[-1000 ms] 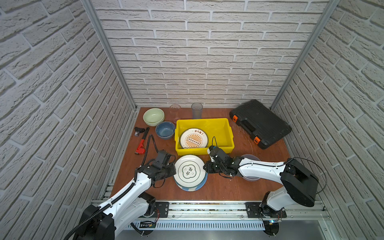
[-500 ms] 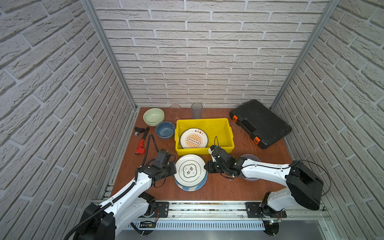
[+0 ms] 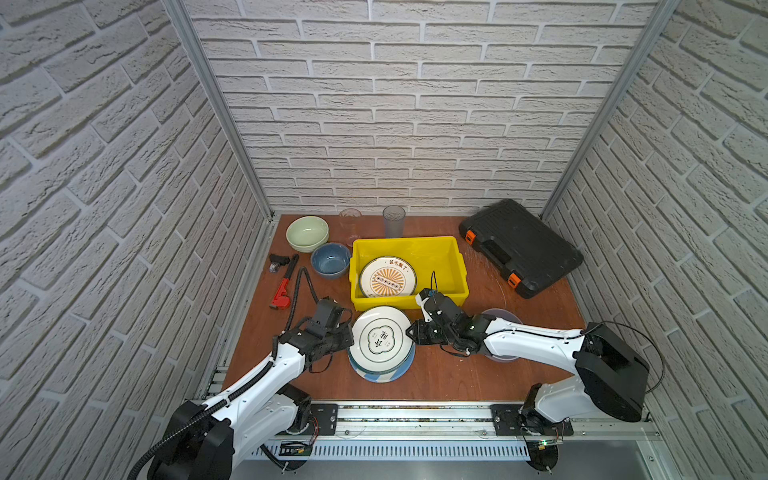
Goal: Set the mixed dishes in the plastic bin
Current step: 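Grip the edge of the top white plate with the right gripper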
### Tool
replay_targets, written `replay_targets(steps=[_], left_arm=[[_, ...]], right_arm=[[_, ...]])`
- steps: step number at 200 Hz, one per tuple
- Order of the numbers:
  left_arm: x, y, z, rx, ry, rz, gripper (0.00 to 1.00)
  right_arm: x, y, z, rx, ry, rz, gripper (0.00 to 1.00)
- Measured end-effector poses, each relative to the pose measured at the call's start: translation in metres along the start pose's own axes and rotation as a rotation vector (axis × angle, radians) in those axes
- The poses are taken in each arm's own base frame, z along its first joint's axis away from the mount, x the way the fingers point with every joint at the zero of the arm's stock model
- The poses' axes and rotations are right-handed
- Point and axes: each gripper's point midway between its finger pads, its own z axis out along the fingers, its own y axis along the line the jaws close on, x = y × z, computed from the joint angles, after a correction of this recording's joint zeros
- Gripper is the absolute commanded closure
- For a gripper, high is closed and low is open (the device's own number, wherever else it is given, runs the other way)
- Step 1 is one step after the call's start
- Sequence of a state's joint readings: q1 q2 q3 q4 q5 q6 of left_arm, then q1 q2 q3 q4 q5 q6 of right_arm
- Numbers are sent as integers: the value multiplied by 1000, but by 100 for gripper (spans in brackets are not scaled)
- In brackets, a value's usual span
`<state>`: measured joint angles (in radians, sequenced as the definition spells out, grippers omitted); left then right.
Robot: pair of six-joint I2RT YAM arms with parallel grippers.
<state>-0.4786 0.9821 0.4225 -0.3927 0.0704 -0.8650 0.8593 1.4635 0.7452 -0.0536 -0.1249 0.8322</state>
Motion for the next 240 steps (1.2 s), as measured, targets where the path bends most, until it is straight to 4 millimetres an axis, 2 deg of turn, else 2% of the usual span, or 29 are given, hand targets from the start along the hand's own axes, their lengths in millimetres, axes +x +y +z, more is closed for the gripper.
replay_targets(steps=[68,112,138,179,240], left_arm=[[2,-5,1,21,4,10,92],[4,-7,1,31,15,13,87],[12,-2,-2,15,45,13,85],[23,5,-8,-13,86,16,82],[7,-9,-31,-5,57,48,75]], right_arm=[[2,5,9,-33,17,8,77],[2,6,10,-38,16,24,89],[-3,14,7,-68,0,23,92],[0,13,3,-61,14,20,94],[0,10,-17,-19,19,-6,94]])
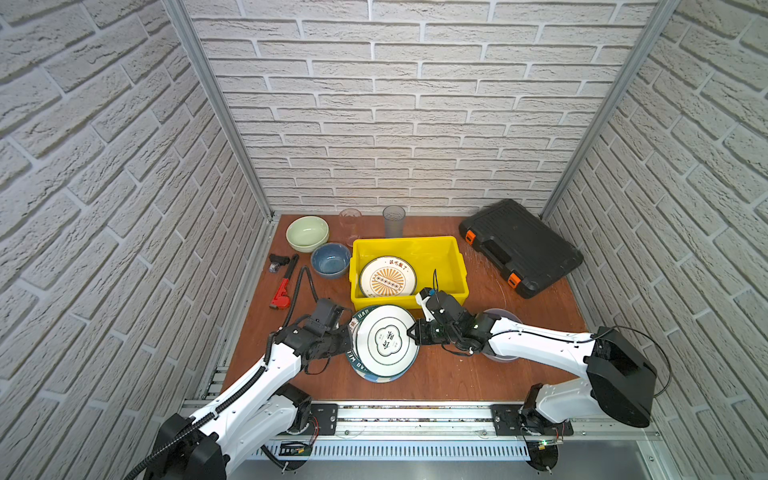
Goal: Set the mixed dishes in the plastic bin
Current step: 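Grip the edge of the top white plate with the right gripper, then lift the white plate with the right gripper and carry it over the yellow bin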
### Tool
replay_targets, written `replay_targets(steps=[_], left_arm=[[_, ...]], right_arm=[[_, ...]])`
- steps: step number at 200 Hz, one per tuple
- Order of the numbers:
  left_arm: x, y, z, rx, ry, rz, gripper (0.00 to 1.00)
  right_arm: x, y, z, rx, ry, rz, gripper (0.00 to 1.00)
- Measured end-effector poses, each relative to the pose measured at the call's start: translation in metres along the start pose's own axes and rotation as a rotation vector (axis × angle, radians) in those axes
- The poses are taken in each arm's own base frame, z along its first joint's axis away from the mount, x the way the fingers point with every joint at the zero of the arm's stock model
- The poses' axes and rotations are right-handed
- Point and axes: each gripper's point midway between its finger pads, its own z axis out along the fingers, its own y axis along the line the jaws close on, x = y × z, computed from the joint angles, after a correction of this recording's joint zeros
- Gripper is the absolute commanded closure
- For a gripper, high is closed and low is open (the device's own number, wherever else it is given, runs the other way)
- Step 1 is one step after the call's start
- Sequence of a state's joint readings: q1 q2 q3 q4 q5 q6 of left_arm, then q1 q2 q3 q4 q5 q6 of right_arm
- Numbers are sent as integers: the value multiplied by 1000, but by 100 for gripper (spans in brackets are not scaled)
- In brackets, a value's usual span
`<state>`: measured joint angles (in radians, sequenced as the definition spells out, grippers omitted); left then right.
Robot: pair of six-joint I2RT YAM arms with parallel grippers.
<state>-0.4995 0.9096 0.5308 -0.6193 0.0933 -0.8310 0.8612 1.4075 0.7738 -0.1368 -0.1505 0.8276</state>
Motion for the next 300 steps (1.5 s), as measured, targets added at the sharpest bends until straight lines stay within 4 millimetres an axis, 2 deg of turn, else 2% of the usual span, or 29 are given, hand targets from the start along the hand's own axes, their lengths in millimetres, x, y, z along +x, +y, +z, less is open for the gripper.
replay_targets(steps=[66,116,141,161,182,205,244,274,300], left_arm=[[-30,-19,-23,13,-58,42,71],[-58,-24,-33,-2,-94,47,67],[-75,-26,-37,-8,-110,49,64],[-89,-31,-39,-8,-118,62,60],[-103,-39,-39,-7,-119,90,54],[-113,-44,-36,-11,-113,108,53],[-118,-43,-24,-27,-95,125,53],[-119,-38,-10,-52,-61,132,55],[-127,-39,-1,-59,-54,138,60]], right_arm=[[-15,16,-39,26,-28,-77,94],[-46,26,-77,89,-121,-150,94],[-60,20,-90,121,-155,-159,94],[-77,8,-99,159,-187,-137,94],[-98,-6,-109,183,-229,-94,94],[-124,-15,-120,190,-271,-60,94],[-163,-25,-115,185,-291,-27,94],[-180,-35,-95,156,-264,-2,94],[-193,-41,-74,132,-238,16,94]])
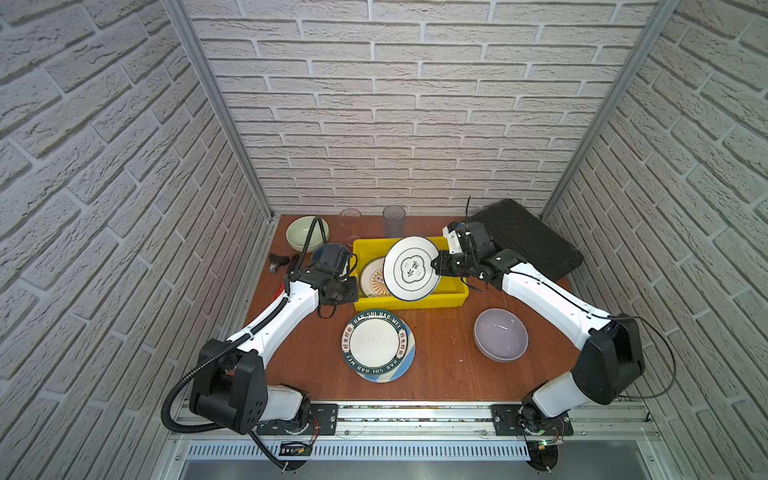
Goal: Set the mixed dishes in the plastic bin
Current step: 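Lift the white plate with the right gripper and carry it over the yellow bin, then lower the white plate into the bin and open the right gripper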
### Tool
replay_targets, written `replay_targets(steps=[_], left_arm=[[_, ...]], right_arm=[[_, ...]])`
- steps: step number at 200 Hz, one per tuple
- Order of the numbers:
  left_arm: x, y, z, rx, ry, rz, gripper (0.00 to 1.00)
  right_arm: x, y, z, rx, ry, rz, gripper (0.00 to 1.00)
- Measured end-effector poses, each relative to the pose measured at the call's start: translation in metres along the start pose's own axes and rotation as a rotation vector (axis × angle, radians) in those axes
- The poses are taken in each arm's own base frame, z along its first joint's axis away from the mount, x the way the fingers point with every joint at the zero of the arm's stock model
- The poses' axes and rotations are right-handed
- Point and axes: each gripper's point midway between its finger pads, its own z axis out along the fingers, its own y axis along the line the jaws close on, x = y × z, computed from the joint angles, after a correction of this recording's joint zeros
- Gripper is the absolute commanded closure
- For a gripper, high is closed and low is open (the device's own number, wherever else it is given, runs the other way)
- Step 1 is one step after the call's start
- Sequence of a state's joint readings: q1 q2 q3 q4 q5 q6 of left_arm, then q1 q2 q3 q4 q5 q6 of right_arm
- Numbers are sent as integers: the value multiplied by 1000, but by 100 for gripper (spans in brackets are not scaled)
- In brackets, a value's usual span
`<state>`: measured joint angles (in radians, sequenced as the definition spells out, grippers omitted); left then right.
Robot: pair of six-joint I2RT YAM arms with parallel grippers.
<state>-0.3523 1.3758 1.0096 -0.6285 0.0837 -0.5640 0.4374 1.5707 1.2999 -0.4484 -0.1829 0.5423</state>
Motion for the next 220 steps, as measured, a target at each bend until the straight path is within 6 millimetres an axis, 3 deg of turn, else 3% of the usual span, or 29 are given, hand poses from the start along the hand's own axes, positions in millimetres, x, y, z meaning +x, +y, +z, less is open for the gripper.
replay_targets(steps=[84,142,220], left_arm=[[-7,0,14,-4,11,0,70],[-12,-2,14,10,-3,-6,78],[-12,-3,14,13,-4,-8,79]], right_arm=[[-5,-4,65,-50,60,25,94],[0,-7,78,-56,83,54,90],[20,-7,110,-86,148,89,84]])
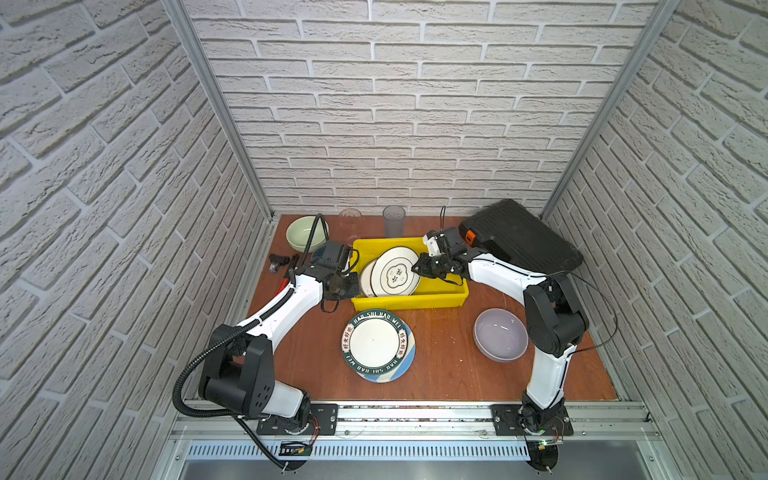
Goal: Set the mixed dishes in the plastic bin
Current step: 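Lower the white plate into the bin and open the right gripper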
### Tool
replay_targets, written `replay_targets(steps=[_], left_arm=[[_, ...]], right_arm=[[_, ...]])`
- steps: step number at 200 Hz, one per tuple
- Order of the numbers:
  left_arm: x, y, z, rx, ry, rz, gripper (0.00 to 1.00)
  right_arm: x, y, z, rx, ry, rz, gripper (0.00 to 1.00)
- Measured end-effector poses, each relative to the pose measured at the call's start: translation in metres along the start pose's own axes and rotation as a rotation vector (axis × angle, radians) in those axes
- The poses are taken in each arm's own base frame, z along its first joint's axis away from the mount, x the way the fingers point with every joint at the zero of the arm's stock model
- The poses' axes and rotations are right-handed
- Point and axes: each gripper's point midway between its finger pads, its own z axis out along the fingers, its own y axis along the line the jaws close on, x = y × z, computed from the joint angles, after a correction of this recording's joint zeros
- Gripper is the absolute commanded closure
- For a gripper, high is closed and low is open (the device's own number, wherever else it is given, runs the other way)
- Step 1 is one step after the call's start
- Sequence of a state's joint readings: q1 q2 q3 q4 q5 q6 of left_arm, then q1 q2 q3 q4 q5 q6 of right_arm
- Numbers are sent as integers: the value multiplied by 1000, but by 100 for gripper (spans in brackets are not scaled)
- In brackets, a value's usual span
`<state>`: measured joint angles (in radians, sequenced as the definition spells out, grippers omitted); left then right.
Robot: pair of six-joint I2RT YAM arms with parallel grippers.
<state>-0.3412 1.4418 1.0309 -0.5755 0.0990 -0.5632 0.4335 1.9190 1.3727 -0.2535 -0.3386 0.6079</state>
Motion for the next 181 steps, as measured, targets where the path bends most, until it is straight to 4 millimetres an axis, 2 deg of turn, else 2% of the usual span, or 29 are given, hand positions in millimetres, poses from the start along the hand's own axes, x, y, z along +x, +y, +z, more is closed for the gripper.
replay_targets(steps=[69,99,136,181], left_arm=[[1,-1,1,9,8,-10,79],[1,-1,1,10,8,-14,79],[1,-2,1,11,8,-16,80],[1,-2,1,11,8,-17,80]], right_arm=[[1,5,4,-19,1,4,77],[9,0,17,-5,29,7,75],[20,-12,30,50,65,6,66],[20,-11,32,95,63,-25,64]])
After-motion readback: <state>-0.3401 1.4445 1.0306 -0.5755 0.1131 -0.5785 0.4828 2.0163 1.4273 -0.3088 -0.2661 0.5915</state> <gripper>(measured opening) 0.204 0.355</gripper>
